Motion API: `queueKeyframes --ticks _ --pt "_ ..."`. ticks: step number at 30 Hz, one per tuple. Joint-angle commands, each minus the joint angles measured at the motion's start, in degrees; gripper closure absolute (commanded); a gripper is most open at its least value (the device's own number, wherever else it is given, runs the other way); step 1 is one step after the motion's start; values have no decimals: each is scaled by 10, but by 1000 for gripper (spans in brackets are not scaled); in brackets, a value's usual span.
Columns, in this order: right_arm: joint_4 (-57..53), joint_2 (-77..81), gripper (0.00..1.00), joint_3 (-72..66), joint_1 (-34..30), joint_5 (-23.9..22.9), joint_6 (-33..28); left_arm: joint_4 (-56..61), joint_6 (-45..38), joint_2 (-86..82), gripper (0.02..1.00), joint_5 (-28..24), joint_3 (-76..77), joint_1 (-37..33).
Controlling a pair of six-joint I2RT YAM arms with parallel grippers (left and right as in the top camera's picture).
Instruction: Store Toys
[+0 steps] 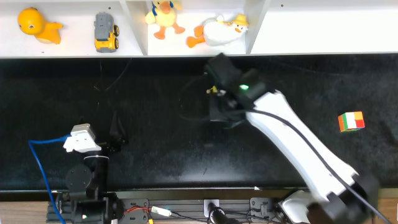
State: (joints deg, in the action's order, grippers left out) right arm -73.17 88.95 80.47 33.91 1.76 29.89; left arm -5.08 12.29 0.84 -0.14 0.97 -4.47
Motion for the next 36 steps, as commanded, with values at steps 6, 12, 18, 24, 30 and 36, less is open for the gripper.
queueKeyframes --ticks 6,12,18,24,30,36 --pt "-18 -94 956 -78 -164 -33 -13 3 -2 -7 20 7 -5 4" --pt "19 -98 954 -81 -273 -33 -84 3 -2 -7 23 7 -5 4" --pt "111 -92 956 -81 -313 -33 -144 3 -2 -7 20 7 -5 4" --pt "192 -50 954 -81 -320 -33 -213 3 -2 -7 20 7 -5 4" --pt "271 -3 954 -81 -320 -33 -275 3 -3 -7 20 7 -5 4" --pt "353 18 956 -81 -320 -33 -317 3 -2 -7 23 7 -5 4"
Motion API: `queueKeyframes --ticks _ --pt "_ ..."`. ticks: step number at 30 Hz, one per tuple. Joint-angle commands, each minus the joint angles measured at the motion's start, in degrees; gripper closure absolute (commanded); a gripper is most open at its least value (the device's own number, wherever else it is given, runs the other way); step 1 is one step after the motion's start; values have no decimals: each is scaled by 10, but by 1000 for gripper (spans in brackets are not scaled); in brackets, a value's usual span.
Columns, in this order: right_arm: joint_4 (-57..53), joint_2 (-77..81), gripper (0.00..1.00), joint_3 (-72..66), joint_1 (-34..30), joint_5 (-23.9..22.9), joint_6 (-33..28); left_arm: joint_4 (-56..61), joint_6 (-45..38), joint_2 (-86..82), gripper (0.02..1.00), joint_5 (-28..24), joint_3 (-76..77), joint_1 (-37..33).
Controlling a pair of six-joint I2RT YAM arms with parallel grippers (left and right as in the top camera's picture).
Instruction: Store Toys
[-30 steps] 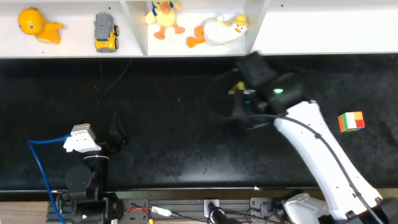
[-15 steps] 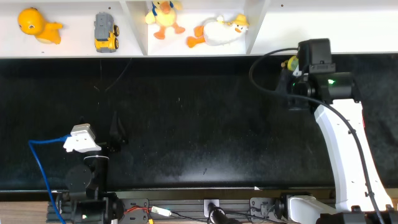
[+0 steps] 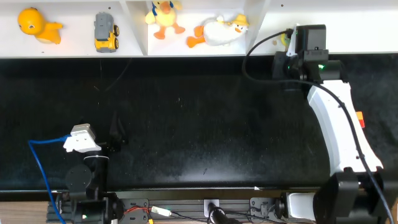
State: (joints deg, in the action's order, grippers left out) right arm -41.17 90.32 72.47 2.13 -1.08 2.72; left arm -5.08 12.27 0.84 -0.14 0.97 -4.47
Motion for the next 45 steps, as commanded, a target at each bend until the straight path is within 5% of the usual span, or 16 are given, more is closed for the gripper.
queueKeyframes --ticks 1,14,33,35,41,45 --pt "45 7 954 -1 -2 -4 -50 3 -2 -7 20 7 -5 4" --pt "141 78 956 -1 -3 3 -135 3 -2 -7 20 7 -5 4" --pt "209 134 956 -1 -3 0 -134 3 -2 -7 20 7 -5 4" --pt "209 134 851 -1 -3 0 -133 3 -2 -7 20 7 -5 4" --pt "196 132 257 0 -3 0 -115 3 -2 -7 20 7 -5 4" --pt "181 117 112 0 -3 -16 -84 3 -2 -7 20 7 -5 4"
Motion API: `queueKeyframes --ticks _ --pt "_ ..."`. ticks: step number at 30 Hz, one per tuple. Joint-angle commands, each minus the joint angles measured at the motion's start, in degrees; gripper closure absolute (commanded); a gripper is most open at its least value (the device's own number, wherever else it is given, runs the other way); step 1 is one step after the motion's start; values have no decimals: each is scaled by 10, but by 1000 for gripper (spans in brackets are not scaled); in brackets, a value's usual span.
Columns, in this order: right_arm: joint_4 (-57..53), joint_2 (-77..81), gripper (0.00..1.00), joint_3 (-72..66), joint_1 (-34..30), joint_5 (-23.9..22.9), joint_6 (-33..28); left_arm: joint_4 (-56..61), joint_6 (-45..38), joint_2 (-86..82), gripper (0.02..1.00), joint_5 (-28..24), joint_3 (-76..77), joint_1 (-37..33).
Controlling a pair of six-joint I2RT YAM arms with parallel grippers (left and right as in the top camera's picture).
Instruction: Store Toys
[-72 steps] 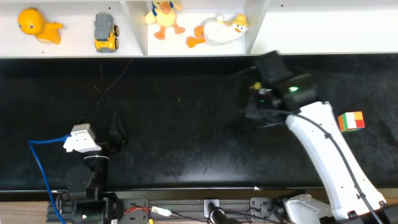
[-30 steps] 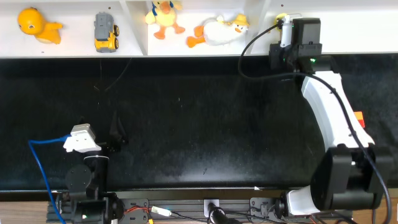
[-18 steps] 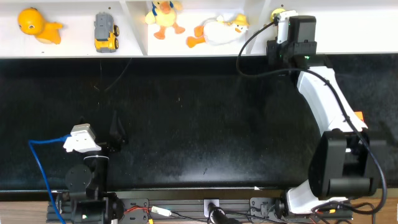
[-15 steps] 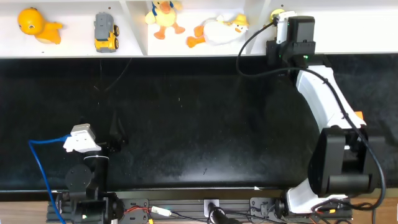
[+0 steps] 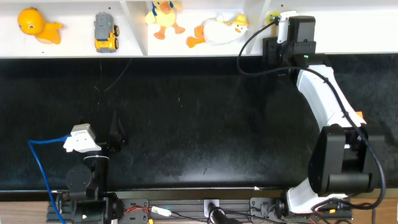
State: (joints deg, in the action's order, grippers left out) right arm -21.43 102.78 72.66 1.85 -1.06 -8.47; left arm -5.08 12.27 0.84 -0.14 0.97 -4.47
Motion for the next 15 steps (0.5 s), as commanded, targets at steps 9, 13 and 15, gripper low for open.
queueKeyframes --ticks 9,13,15 --pt "-106 -125 3 -2 0 -53 133 3 -2 -7 20 7 -5 4" --pt "-203 -196 5 -2 0 -65 263 3 -2 -7 20 7 -5 4" --pt "-255 -231 3 -2 -1 -64 337 3 -2 -7 20 7 -5 4"
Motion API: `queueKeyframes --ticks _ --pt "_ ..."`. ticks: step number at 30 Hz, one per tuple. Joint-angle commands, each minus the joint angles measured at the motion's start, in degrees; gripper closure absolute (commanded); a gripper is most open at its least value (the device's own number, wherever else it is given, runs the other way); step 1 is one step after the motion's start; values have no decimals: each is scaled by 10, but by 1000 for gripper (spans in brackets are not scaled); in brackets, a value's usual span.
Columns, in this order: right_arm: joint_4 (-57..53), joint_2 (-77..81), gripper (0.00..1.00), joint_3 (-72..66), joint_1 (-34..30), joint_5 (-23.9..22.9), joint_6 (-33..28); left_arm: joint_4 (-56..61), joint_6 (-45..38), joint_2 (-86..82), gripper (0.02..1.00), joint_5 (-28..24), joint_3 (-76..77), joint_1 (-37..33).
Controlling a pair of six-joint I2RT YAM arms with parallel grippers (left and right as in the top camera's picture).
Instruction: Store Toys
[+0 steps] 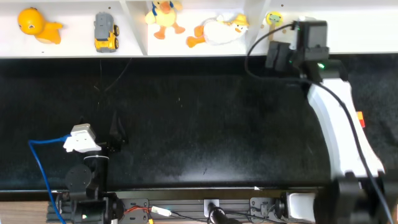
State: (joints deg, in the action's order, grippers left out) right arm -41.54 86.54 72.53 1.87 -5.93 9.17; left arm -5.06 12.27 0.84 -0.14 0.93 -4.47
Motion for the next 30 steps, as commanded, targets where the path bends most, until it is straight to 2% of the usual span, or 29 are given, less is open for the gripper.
queueKeyframes --ticks 1,5,9,15,19,23,27,30 --pt "-82 -86 5 0 -2 -16 198 3 -2 -7 20 7 -5 4" --pt "-167 -142 3 0 -20 -16 303 3 -2 -7 20 7 -5 4" --pt "-232 -169 3 -1 -96 0 356 3 -2 -7 20 7 -5 4" --pt "-272 -149 3 -2 -293 66 354 3 -2 -7 20 7 -5 4" --pt "-272 -118 5 -2 -392 65 349 3 -2 -7 18 7 -5 4" --pt "-261 -74 5 -2 -423 61 339 3 -2 -7 20 7 -5 4" --pt "-254 -28 3 -3 -424 20 339 3 -2 -7 20 7 -5 4" --pt "-240 2 3 -3 -424 7 313 3 -2 -7 20 7 -5 4"
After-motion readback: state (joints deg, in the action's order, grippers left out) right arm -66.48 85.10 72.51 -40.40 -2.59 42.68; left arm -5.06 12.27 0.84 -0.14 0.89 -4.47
